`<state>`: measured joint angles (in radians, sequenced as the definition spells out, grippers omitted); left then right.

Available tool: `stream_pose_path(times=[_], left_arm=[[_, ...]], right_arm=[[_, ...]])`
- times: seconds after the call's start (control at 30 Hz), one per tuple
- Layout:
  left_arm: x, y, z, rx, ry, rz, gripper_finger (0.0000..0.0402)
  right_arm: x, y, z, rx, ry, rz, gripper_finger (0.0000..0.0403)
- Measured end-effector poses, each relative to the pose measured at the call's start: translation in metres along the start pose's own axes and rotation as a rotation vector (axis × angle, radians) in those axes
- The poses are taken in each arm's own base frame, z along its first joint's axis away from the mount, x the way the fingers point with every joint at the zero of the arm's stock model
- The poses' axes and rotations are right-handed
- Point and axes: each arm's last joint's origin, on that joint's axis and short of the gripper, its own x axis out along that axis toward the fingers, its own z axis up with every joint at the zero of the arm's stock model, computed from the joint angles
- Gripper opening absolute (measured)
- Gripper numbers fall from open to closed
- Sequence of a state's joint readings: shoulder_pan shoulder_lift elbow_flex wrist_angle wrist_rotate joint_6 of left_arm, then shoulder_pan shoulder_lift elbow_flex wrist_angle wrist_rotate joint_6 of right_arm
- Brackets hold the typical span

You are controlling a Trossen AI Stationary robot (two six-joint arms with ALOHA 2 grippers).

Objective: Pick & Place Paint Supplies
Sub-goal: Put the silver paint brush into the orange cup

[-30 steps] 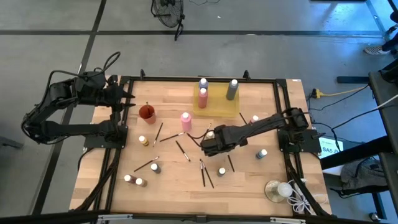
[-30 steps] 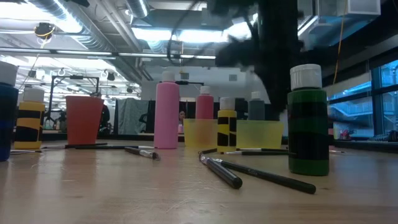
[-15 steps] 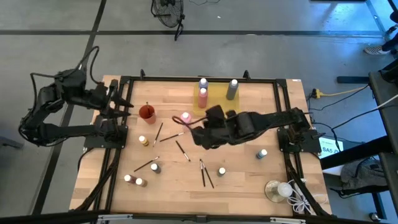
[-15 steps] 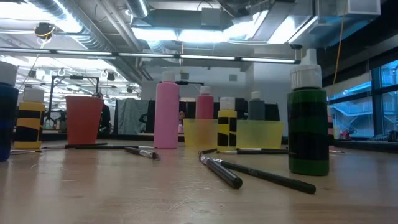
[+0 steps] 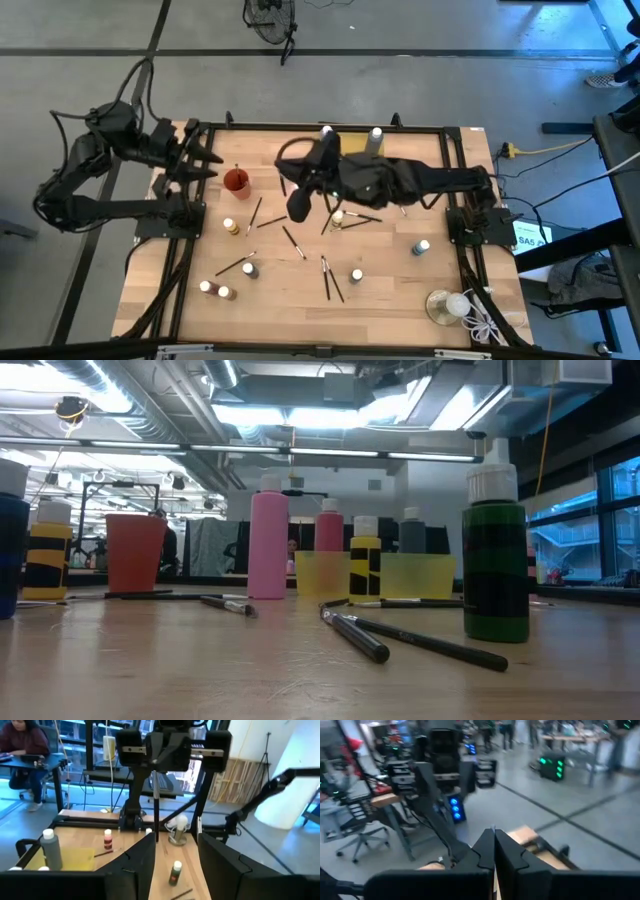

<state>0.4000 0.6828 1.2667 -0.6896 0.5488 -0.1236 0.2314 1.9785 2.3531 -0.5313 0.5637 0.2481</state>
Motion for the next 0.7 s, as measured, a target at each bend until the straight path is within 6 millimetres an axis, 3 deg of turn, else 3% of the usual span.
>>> stream_pose_path(times=[0.27, 0.47, 0.7], left_arm=[[0.027, 0.015, 0.013, -0.014, -0.053, -0.005, 0.0143], [0.048, 0.022, 0.015, -0.053, -0.039, -0.037, 0.0143], [0.073, 0.019, 0.011, 0.019, 0.004, -0.115, 0.0143]], right_arm=[[0.006, -0.005, 0.009, -0.158, -0.056, 0.112, 0.0], [0.011, -0.012, 0.011, -0.189, -0.055, 0.163, 0.0], [0.016, -0.021, 0.014, -0.192, -0.051, 0.202, 0.0]])
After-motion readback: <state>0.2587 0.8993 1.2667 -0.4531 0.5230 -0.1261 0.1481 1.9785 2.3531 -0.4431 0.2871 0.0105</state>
